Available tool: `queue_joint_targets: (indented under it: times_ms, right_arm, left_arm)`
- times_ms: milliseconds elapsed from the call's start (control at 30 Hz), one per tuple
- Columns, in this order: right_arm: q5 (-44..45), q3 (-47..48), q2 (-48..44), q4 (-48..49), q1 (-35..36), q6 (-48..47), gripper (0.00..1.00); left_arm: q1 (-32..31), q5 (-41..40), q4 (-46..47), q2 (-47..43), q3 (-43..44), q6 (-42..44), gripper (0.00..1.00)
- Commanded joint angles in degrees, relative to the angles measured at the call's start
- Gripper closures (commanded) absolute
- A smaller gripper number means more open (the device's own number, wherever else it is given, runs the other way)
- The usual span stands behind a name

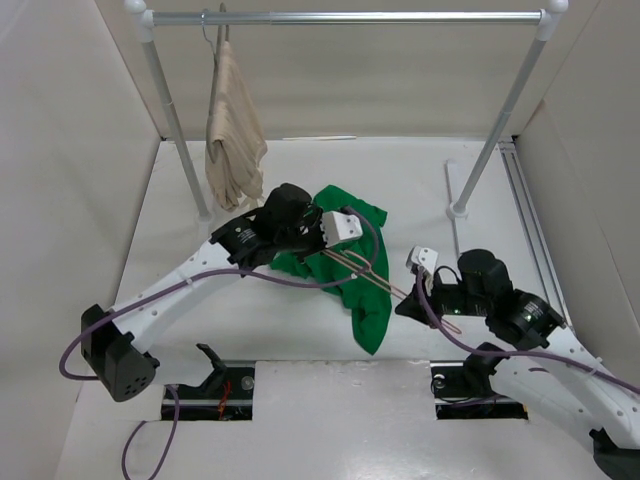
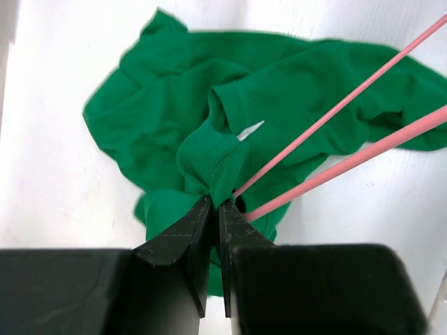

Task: Place the t-shirt on the hanger
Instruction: Place tshirt on hanger

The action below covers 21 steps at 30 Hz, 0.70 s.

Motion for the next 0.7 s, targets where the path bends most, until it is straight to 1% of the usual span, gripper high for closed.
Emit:
queue_joint_targets:
  times_ms: [0,167,200,300,333,433,500,533,567,667]
  right_arm:
    - [-4.66,-1.19,-0.99,12.91,0.55,-2.13,1.00]
    - [-6.07,-4.79,0.32,19.26,1.07,-3.97,1.00]
    - [-6.07,-4.80,0.33,19.88,1.07,-3.98,1.00]
    - [-4.23,-6.30,1.64,23.22,1.07,-5.38,1.00]
    - [-3.27,-6.30,1.64,25.23,1.07,-5.99,1.00]
    - [0.50,-6.91,4.27,28.57,1.07,-6.79,1.00]
    - [1.83,-8.05,5.15,30.69,1.07,-7.41,1.00]
    - [2.53,-8.06,5.86,33.22,1.07,-7.41,1.00]
    - [2.54,-8.93,5.86,33.25,1.07,-7.41,1.00]
    - [4.03,-11.74,6.39,38.95,1.07,-6.79,1.00]
  left_arm:
    - [-0.34,7.56,4.89,-5.28,-1.22,2.82,0.94]
    - [-0.34,12.75,9.02,-10.11,-4.22,1.51,0.94]
    - [-0.34,15.19,9.03,-10.73,-4.74,1.50,0.93]
    - [-0.34,20.56,9.03,-13.02,-6.06,1.50,0.91]
    - [-0.34,24.32,9.03,-13.03,-6.06,1.50,0.91]
    - [-0.34,29.79,9.55,-14.34,-6.59,-1.21,0.91]
    - [-0.34,30.59,9.55,-14.34,-6.59,-1.22,0.90]
    - [-0.34,31.12,9.55,-14.34,-6.59,-1.22,0.90]
    - [-0.34,31.13,9.55,-14.34,-6.59,-1.22,0.90]
    - [-0.34,31.74,9.55,-14.34,-6.07,-1.22,0.86]
